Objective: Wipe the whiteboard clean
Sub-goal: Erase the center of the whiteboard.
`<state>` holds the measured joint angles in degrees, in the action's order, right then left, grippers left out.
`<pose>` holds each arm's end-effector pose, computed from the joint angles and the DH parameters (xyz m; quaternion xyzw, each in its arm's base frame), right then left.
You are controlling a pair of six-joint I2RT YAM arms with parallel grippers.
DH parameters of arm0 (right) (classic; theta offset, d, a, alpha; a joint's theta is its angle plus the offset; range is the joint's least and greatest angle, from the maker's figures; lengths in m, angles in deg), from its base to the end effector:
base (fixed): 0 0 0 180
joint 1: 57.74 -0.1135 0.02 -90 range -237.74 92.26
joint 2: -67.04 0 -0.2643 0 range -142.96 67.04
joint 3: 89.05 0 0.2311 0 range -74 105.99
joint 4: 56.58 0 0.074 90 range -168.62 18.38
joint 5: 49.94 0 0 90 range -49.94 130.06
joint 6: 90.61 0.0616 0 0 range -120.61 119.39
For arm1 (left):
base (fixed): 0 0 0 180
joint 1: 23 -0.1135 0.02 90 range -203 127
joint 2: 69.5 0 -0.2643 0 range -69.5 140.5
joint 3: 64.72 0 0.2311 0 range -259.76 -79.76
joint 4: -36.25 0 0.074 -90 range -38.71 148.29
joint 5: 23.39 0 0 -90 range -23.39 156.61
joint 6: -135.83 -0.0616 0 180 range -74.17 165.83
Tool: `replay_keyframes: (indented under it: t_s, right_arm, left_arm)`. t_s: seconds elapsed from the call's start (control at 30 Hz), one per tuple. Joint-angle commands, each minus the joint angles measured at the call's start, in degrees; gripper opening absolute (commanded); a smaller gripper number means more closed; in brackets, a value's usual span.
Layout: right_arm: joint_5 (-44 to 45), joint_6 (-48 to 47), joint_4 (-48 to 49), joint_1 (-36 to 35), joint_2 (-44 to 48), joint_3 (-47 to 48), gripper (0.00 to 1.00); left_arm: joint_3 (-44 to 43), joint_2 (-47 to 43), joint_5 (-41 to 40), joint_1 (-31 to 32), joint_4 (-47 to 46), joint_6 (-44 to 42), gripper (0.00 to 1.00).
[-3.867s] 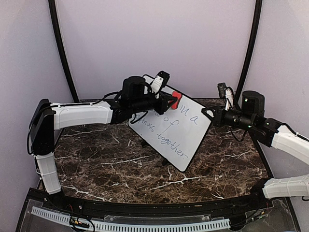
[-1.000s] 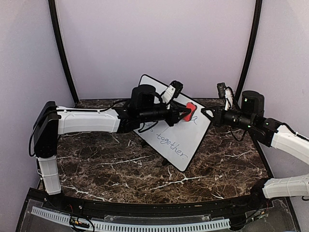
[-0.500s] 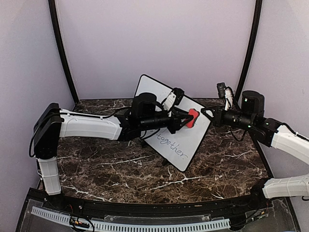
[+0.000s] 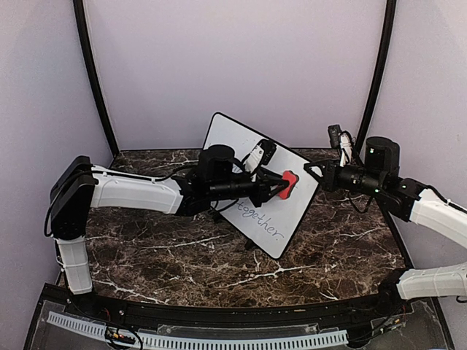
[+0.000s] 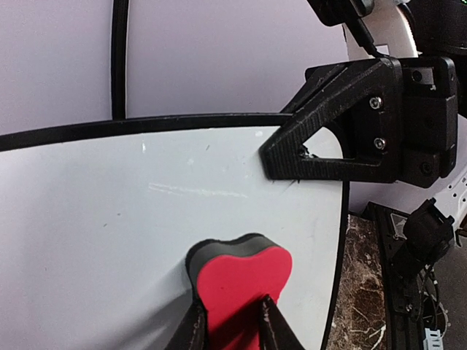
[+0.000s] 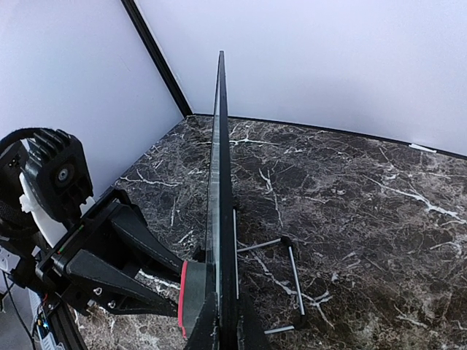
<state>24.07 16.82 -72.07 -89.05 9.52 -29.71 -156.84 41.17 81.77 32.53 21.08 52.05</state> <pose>0.1949 0.1384 0.3123 -0.1794 0.7625 0.3521 0.5123 0.2502 -0.3930 0.2794 0.3831 0.6178 -0.4313 0.5343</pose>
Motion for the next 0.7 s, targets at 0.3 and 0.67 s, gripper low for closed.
replay_keyframes:
  t_s: [0.3,0.67]
  right_arm:
    - [-6.5,-8.4,-2.5,-2.5,0.6,0.2,0.0]
    - [-6.6,-8.3,-2.4,-2.6,0.5,0.2,0.0]
  left_arm:
    - [2.0,1.0,-1.8,0.4,18.9,1.6,0.22]
    - [-11.2,0.4,-2.5,0.3,23.5,1.0,0.22]
